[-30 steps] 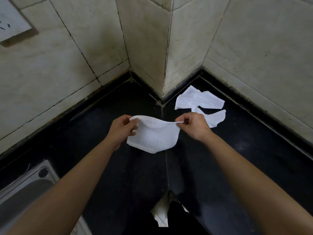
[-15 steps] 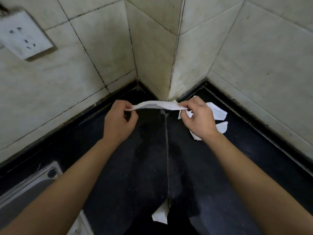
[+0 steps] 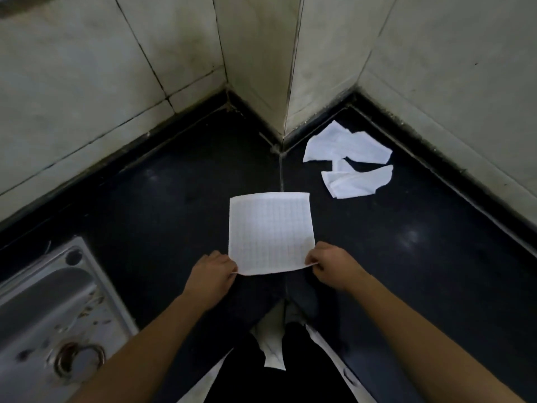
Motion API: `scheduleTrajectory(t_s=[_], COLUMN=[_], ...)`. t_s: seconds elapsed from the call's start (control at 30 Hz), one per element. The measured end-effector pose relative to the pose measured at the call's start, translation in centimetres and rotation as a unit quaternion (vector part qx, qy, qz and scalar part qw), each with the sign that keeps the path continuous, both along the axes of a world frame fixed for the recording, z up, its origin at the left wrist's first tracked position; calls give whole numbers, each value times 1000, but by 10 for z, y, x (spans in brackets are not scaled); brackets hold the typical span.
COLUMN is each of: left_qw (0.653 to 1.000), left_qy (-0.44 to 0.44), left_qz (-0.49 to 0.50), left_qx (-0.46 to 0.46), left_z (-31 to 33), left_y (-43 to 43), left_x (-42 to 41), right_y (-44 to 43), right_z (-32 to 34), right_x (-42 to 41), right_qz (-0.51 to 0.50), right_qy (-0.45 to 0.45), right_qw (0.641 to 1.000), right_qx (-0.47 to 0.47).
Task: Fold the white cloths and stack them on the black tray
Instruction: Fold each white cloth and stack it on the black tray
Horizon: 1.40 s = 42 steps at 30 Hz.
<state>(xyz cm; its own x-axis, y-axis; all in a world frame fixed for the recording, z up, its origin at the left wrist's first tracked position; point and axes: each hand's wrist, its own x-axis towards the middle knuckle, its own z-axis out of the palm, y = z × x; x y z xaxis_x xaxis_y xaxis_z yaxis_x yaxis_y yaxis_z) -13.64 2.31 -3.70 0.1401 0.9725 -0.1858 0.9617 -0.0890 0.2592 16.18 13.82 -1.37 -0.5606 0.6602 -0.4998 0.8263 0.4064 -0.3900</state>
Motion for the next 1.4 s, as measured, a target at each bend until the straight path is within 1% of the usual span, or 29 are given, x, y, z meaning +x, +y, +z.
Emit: scheduleTrajectory(t_s=[0.1,0.2,0.23,0.3,0.33,0.37,0.43,0.47,0.5,0.53,0.6,0.67,0.77,1.0,1.13,1.2,1.23,1.27,1.3,1.37,1.4], left_qw=[999,992,988,977,961,933,848,807,776,755,739,745,762,809,827,843,857,875,896,936,955], left_qy=[-9,-14,-25,-96,-155,-222,-342,-385,-414,-430,-433,-418,-399,-346,-326,-308,-286,-254,-213,-124,-84], left_qz=[-3,2,12,82,147,225,376,428,463,485,511,518,509,475,458,441,428,408,379,292,237], left_qx=[-48,-128,-149,-169,-173,-173,-148,-129,-111,-96,-69,-49,-36,-26,-5,9,24,52,90,154,158], left_z=[-2,2,4,10,12,13,17,19,20,20,15,10,1,-18,-23,-25,-25,-25,-26,-27,-28], left_y=[-14,-19,-17,-8,-1,8,29,39,49,59,79,93,109,120,121,120,118,115,112,108,106], left_x=[-2,-2,-4,-7,-9,-12,-14,-14,-14,-13,-11,-9,-8,-14,-16,-16,-15,-14,-11,-1,5], right_y=[-13,-20,-18,-12,-7,0,14,21,28,35,50,61,74,83,84,83,81,79,76,70,67], right_z=[-5,-6,-7,-8,-8,-8,-6,-5,-5,-6,-11,-17,-26,-45,-48,-51,-52,-53,-55,-59,-60], right_x=[7,10,11,12,11,9,1,-4,-10,-16,-26,-33,-39,-43,-47,-49,-50,-50,-51,-52,-54], right_qz=[-6,0,-6,-43,-85,-147,-292,-350,-392,-419,-451,-468,-481,-448,-429,-413,-398,-374,-334,-224,-174], right_qy=[3,-17,-20,-2,24,60,137,171,195,212,236,252,245,201,179,162,157,160,167,155,139], right_qw=[1000,999,998,996,992,983,942,916,894,878,855,842,839,871,885,896,902,908,913,920,927], right_qx=[-11,-44,-56,-76,-84,-92,-96,-97,-96,-97,-98,-94,-70,-21,16,36,56,100,166,283,302])
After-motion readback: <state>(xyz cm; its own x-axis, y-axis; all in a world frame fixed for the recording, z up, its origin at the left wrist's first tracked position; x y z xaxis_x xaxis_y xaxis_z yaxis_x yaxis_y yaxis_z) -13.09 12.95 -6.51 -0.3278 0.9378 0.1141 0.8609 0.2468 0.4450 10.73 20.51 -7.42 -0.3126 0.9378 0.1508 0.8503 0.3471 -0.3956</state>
